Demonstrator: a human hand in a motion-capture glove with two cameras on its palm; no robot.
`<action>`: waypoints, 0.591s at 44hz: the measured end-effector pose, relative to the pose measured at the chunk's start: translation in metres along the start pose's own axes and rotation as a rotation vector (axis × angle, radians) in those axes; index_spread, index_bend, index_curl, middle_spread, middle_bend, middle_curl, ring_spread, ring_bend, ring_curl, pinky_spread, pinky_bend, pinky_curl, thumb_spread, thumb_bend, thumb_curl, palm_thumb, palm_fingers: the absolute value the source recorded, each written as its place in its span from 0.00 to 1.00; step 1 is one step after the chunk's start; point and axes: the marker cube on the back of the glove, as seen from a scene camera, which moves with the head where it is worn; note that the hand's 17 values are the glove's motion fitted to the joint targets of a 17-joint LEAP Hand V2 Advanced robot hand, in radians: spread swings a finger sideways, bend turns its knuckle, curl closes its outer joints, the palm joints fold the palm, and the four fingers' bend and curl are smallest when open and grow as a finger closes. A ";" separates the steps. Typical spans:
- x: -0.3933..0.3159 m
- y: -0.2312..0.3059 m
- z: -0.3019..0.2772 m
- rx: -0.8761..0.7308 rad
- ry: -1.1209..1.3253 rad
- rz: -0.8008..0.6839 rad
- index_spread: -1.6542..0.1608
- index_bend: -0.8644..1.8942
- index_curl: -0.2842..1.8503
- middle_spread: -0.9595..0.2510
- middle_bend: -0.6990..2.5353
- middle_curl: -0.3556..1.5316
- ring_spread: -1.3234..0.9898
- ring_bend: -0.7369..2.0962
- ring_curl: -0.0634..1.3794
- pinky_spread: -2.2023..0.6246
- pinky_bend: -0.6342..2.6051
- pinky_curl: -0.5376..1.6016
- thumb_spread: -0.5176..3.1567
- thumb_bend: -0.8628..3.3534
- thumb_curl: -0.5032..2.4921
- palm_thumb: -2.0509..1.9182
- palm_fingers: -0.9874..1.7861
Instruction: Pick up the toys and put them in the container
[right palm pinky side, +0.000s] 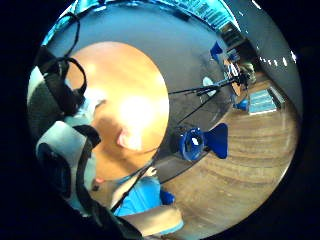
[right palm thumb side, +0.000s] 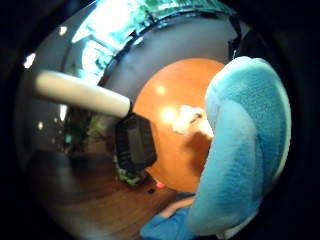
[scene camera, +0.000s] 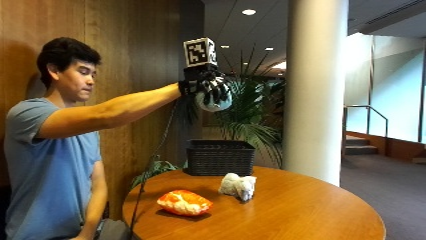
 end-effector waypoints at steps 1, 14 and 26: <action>-0.011 0.003 -0.003 0.005 -0.005 -0.026 0.71 0.37 0.29 0.42 0.33 0.50 0.38 0.62 0.41 0.63 0.54 0.44 0.35 0.23 0.45 0.72 0.68; -0.182 0.033 0.013 -0.010 -0.046 -0.153 0.71 0.37 0.30 0.41 0.32 0.53 0.38 0.62 0.42 0.63 0.54 0.45 0.35 0.22 0.46 0.72 0.68; -0.253 0.061 0.044 -0.017 -0.173 -0.436 0.71 0.37 0.30 0.39 0.31 0.57 0.38 0.62 0.42 0.63 0.54 0.45 0.35 0.22 0.48 0.72 0.68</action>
